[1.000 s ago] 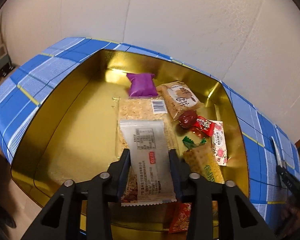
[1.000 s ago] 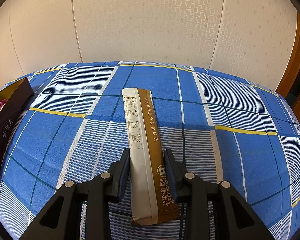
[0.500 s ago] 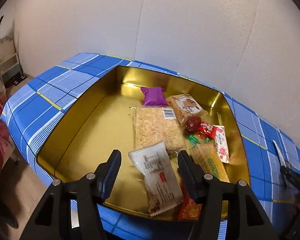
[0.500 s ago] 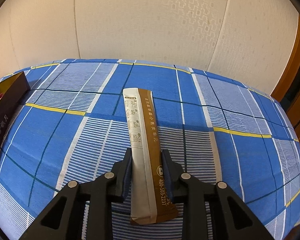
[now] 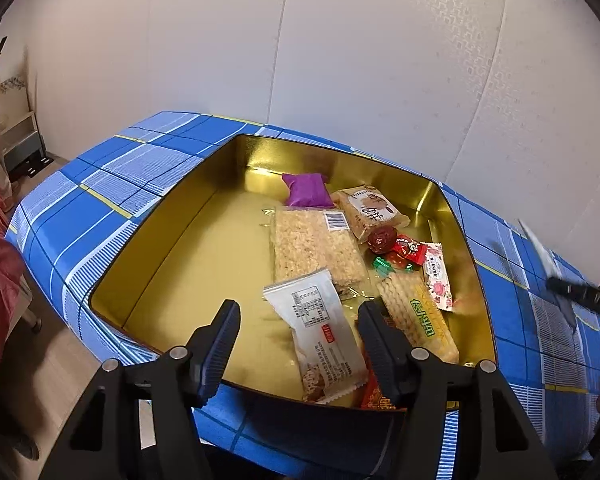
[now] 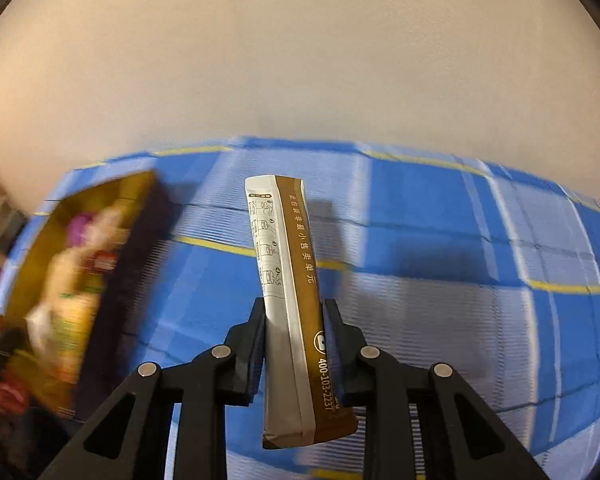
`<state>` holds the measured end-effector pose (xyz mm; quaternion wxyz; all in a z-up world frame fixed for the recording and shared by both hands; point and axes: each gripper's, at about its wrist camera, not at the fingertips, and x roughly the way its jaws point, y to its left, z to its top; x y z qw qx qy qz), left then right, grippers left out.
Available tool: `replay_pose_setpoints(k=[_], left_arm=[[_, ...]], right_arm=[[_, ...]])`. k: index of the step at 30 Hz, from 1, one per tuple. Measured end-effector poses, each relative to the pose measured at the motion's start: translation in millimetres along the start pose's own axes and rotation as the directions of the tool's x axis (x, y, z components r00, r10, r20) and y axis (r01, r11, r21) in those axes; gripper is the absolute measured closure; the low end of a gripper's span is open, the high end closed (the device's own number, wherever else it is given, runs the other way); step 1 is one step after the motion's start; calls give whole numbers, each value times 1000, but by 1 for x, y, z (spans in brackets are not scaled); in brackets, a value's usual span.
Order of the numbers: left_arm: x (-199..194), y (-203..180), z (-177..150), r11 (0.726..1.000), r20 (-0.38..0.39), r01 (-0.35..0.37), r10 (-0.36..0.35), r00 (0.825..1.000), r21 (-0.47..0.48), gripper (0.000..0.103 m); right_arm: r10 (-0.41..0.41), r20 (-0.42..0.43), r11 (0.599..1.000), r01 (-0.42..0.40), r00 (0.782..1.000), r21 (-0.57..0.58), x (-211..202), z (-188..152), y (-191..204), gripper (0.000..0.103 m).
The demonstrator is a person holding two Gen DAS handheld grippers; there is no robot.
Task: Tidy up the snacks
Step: 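Carry the white-and-gold bar into the gold tray and open the right gripper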
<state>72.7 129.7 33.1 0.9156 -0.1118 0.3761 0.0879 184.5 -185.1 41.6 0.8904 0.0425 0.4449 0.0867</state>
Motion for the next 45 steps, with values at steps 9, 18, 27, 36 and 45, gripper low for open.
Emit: replay_pose_setpoints(k=[9, 18, 27, 36, 45], left_arm=[[-5, 10, -2, 1000, 6, -14, 14, 1000, -11, 36], [-6, 19, -5, 999, 2, -33, 33, 999, -15, 34], [-5, 24, -4, 998, 2, -68, 69, 998, -14, 32], [-10, 18, -4, 996, 24, -91, 91, 996, 3, 20], [-21, 1, -10, 997, 47, -69, 67, 997, 34, 1]], right_arm=[[167, -10, 969, -166, 986, -181, -5, 18, 129, 76], [139, -90, 950, -159, 986, -270, 33, 14, 189, 76], [66, -135, 939, -107, 989, -327, 62, 1, 200, 74], [128, -70, 942, -143, 989, -302, 39, -3, 189, 63], [72, 144, 973, -38, 987, -228, -20, -22, 160, 62]])
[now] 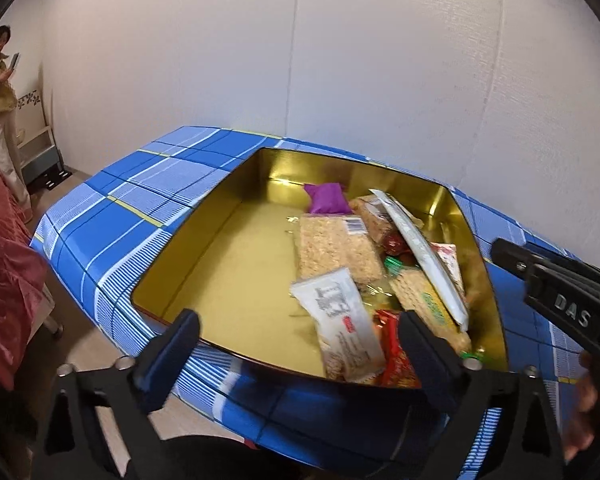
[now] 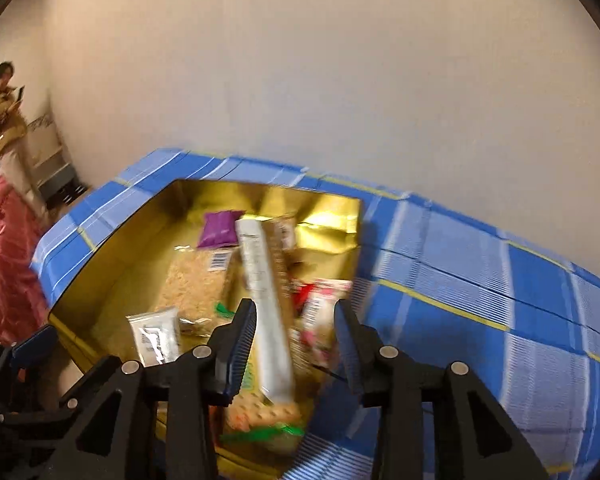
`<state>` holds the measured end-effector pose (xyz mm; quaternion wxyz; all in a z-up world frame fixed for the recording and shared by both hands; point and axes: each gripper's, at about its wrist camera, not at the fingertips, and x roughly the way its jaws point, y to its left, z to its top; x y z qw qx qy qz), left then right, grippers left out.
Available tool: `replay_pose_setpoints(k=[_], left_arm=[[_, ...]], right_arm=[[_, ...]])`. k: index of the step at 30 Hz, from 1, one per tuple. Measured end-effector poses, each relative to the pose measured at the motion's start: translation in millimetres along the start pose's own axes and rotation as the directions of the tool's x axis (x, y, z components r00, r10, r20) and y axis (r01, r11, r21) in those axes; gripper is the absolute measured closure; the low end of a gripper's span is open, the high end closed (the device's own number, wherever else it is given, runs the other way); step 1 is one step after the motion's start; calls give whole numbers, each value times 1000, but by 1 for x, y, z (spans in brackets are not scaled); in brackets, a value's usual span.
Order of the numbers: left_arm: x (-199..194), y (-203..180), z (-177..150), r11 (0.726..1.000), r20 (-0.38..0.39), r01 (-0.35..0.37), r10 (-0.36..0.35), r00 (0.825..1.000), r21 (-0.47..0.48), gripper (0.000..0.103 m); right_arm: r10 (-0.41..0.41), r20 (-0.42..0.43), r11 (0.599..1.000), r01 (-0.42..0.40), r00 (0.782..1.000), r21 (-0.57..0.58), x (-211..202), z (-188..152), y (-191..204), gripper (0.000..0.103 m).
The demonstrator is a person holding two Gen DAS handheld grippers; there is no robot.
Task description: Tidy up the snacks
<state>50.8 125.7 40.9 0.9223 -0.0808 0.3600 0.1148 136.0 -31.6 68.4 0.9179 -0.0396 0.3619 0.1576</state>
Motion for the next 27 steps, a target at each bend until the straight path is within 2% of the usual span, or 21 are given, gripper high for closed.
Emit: replay_pose_setpoints(k=[5, 8, 11, 15, 21, 27], left_arm=[[-7, -17, -12, 999, 8, -1, 0, 1000, 45, 0], [-12, -27, -21, 997, 19, 21, -23, 1000, 73, 0], [-16, -32, -25, 996, 14, 36, -37, 999, 77, 0], [-22, -36, -27, 997, 31, 16, -18, 999, 79, 0], [-24, -33, -30, 999, 28, -4, 3, 1000, 52, 0], [-25, -33, -32, 998, 38, -11, 9, 999, 63, 0]], right_arm=[[-128, 22, 989, 126, 992, 77, -26, -27, -15, 62], [-164, 13, 978, 161, 986, 129, -34, -44, -26, 62], [-181, 1, 975, 180, 983, 134, -39, -58, -29, 62], [-182, -18, 973, 183, 983, 138, -41, -69, -30, 62], [-184, -10, 973, 184, 983, 136, -45, -72, -27, 62], [-185, -6, 974, 184, 983, 133, -46, -72, -27, 62]])
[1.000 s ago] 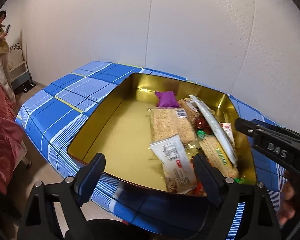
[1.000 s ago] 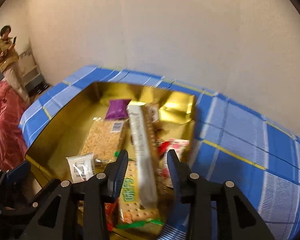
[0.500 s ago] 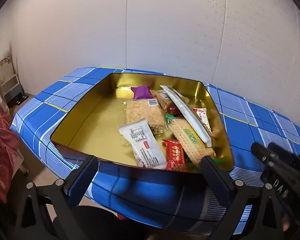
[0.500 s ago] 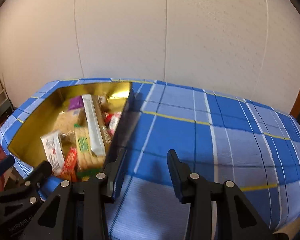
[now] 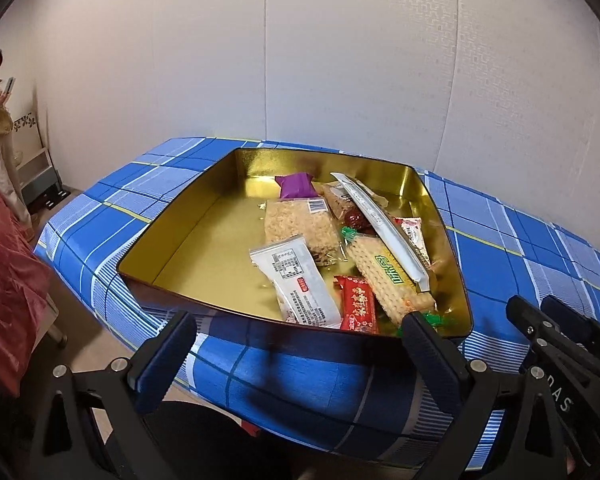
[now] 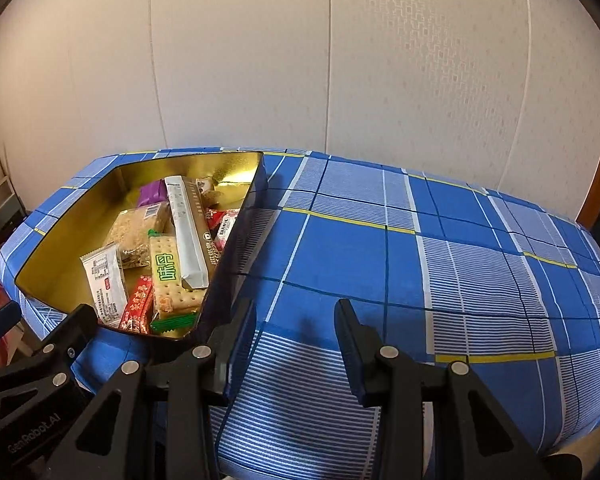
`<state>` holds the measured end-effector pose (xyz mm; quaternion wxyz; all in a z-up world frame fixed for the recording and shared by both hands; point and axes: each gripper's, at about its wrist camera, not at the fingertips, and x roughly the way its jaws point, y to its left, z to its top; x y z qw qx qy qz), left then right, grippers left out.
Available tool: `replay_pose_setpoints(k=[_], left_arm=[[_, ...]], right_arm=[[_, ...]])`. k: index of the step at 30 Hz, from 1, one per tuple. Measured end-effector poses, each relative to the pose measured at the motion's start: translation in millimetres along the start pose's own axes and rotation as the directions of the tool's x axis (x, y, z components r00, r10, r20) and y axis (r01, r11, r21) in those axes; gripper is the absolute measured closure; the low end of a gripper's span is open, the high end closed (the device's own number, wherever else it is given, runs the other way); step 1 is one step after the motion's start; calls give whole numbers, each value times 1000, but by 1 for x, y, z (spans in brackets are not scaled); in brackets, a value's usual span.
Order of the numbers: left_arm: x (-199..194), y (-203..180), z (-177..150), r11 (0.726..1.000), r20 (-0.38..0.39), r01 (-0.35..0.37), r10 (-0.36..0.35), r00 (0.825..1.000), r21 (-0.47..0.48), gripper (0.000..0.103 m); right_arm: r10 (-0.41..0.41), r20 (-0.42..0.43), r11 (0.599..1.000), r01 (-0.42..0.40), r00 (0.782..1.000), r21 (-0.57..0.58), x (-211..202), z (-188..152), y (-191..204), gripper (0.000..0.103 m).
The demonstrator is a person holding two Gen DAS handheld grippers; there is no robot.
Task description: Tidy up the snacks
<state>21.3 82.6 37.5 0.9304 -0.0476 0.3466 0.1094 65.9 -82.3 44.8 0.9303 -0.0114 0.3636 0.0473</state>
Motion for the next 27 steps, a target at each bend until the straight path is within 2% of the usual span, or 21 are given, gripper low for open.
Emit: replay_pose_setpoints(k=[21, 27], left_arm=[[-1, 1, 0, 1000, 2, 7, -7, 1000, 2, 0], [-11, 0, -1, 1000, 62, -14, 13, 998, 18, 1]], right_arm=[[4, -3, 1000, -4, 1000, -7, 1, -2, 1, 62], [4, 0, 1000, -4, 1000, -18, 1, -2, 3, 62]])
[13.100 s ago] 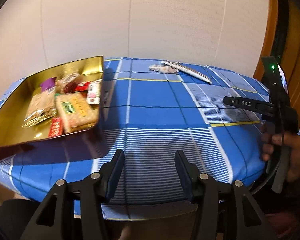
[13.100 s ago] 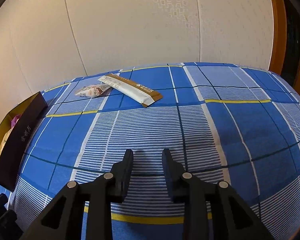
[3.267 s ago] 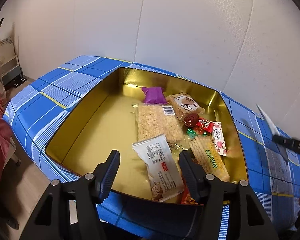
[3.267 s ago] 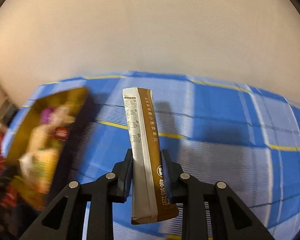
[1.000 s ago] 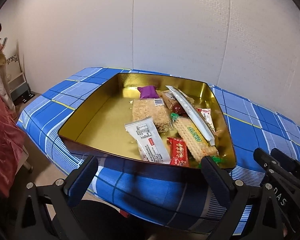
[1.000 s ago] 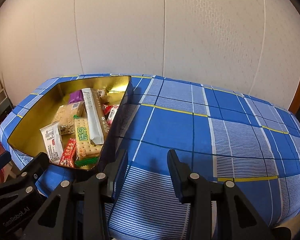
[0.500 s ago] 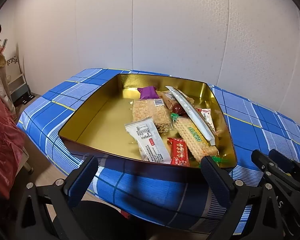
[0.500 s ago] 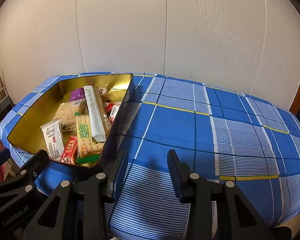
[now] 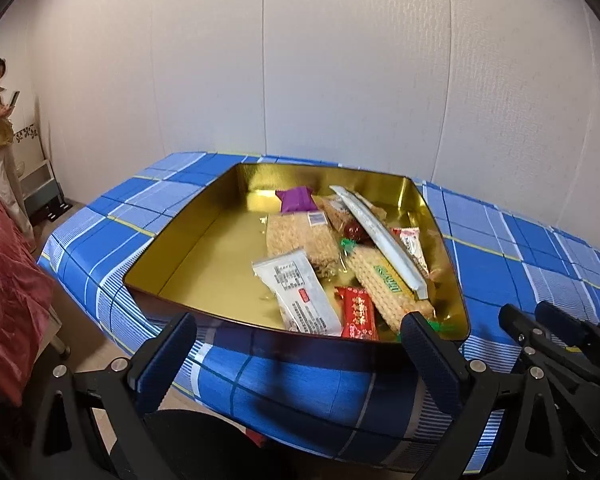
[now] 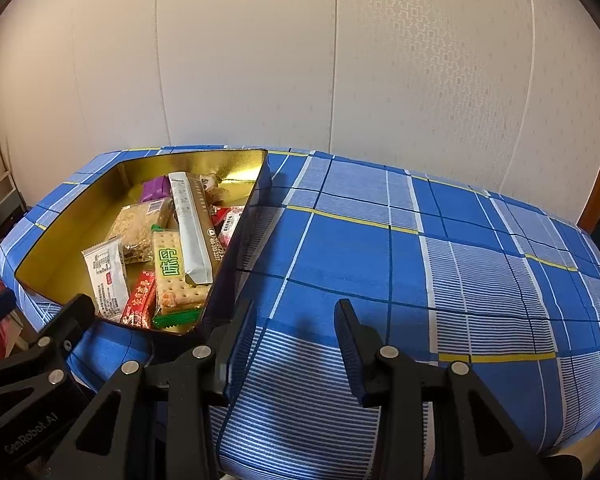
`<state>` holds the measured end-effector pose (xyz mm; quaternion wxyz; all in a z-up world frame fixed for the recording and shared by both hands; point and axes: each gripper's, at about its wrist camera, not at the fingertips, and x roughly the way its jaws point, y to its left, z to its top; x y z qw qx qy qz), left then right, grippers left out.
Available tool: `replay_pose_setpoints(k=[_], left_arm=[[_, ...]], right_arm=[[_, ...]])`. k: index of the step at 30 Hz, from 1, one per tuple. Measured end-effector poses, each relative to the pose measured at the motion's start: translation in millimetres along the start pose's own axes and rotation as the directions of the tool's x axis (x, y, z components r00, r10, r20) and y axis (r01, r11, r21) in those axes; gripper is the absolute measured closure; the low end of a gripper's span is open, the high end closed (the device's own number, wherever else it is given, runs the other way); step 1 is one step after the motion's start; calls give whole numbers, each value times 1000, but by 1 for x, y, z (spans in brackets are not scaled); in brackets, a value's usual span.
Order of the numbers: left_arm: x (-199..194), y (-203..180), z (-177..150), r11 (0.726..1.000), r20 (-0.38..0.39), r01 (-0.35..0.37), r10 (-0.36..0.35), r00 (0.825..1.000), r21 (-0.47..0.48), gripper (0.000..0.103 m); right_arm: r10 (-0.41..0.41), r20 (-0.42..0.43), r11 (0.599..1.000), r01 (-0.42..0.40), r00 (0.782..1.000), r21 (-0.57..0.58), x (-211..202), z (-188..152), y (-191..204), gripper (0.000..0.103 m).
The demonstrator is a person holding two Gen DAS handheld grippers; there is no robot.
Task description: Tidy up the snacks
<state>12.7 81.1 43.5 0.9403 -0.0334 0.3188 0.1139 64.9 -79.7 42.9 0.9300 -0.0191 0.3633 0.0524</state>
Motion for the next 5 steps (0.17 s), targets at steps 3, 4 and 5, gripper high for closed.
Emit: replay_pose_setpoints(k=[3, 4, 5], left_arm=[[-1, 1, 1, 1000, 4, 3, -3, 1000, 6, 1], [0, 1, 1, 1000, 3, 2, -2, 1000, 3, 1], [0, 2, 1, 1000, 0, 10, -10, 1000, 0, 1]], right_arm=[[-1, -1, 1000, 1, 1000, 2, 0, -1, -1, 62], [-1, -2, 1000, 1, 1000, 3, 1, -1, -1, 62], [-2, -2, 1000, 2, 1000, 3, 1, -1, -1, 62]])
